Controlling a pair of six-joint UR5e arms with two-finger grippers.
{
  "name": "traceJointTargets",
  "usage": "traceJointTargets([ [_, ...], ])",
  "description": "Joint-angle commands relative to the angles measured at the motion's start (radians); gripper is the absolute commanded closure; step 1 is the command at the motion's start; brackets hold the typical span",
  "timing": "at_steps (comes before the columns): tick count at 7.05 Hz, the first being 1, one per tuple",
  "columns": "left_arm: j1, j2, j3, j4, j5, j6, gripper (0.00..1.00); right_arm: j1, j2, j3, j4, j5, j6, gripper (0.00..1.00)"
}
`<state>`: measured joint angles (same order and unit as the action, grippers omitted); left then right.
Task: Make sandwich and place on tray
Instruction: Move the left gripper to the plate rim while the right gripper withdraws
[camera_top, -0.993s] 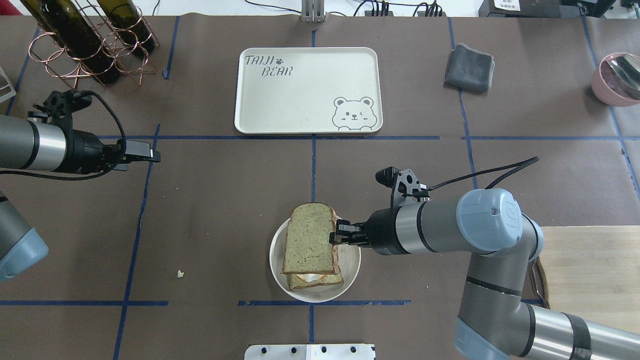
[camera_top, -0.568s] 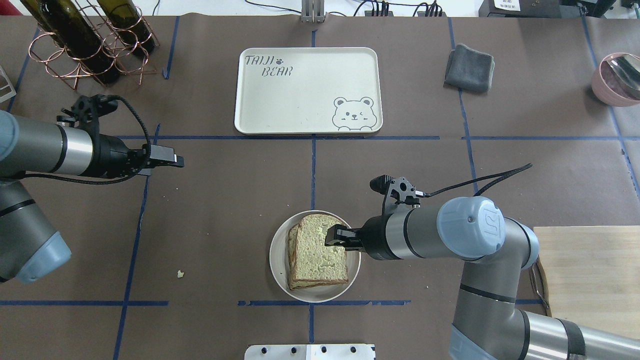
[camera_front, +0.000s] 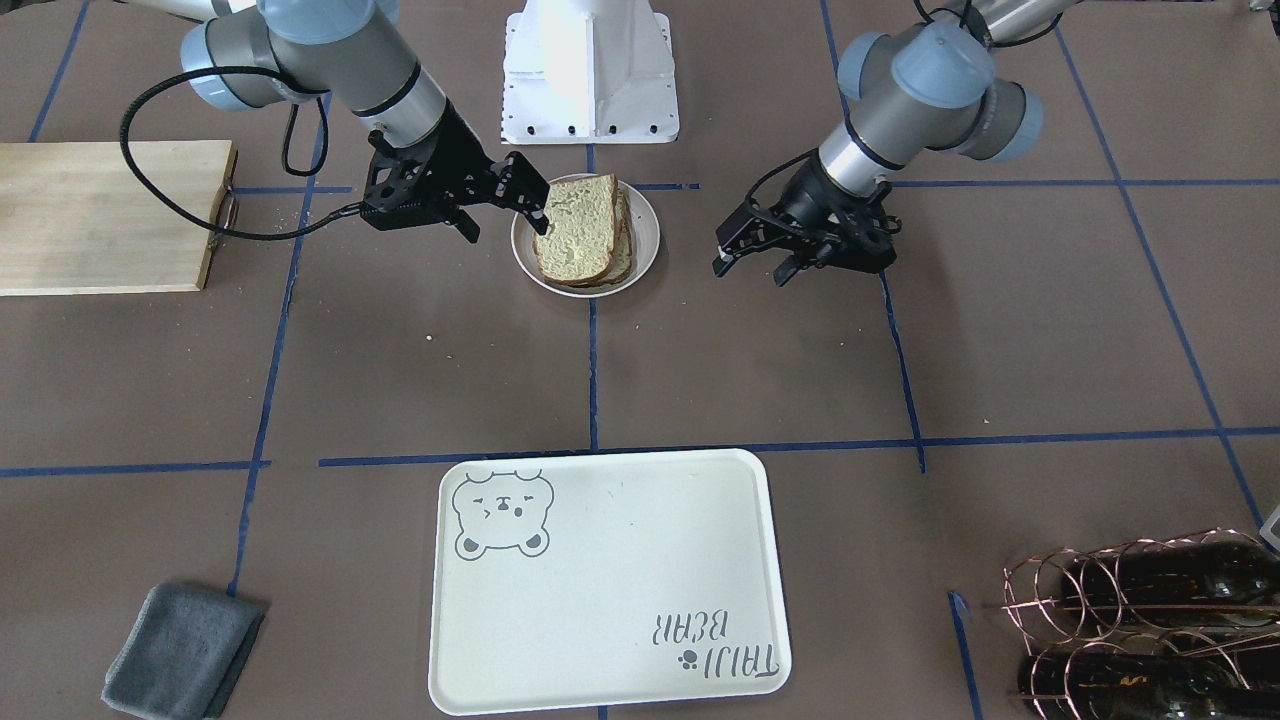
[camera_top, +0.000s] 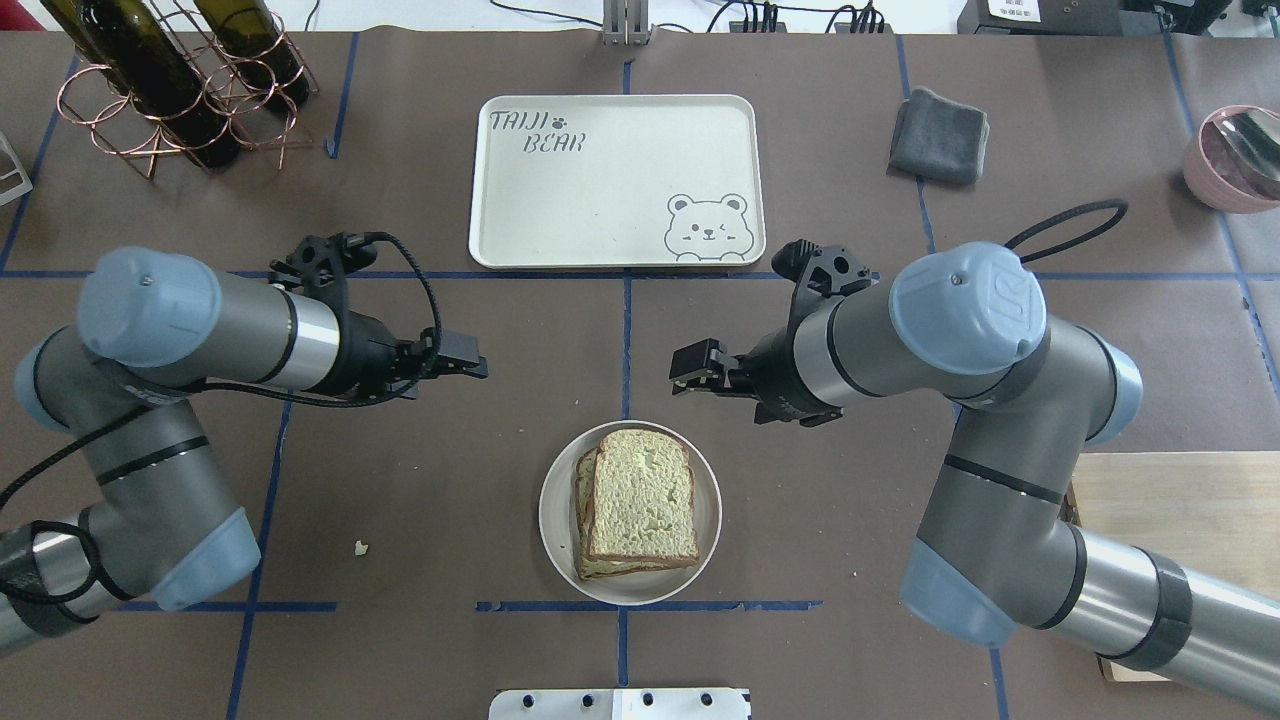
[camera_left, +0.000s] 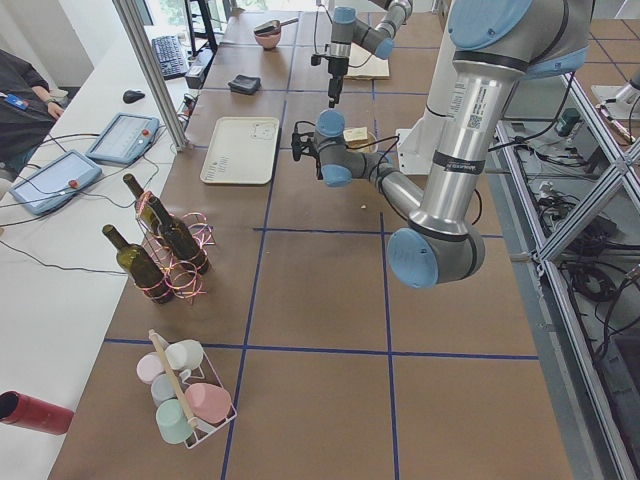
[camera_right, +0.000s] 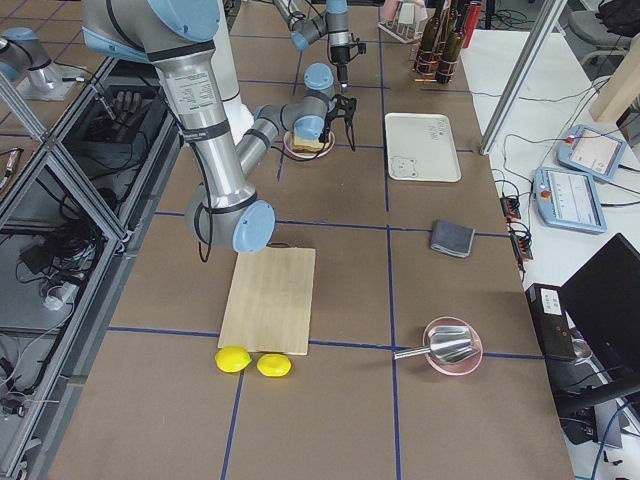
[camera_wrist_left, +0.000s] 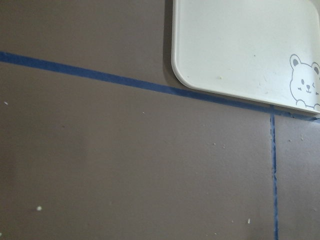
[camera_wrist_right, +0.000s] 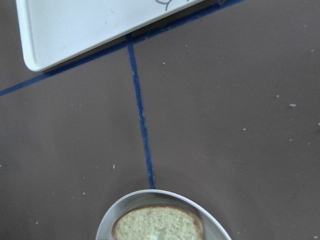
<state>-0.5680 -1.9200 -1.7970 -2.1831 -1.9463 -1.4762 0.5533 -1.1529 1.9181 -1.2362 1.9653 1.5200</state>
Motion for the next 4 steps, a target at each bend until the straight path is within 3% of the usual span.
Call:
traceJointTargets([
  [1, 0.118, -0.103, -0.016, 0.218, 0.102, -0.024, 0.14, 0.057, 0.004, 0.057, -0.237, 0.021, -0.177, 0.00],
  [4, 0.193, -0.109, -0.009, 0.220, 0.133, -0.078, 0.40, 0.098, -0.010, 0.081, -0.289, 0.046, -0.248, 0.00],
])
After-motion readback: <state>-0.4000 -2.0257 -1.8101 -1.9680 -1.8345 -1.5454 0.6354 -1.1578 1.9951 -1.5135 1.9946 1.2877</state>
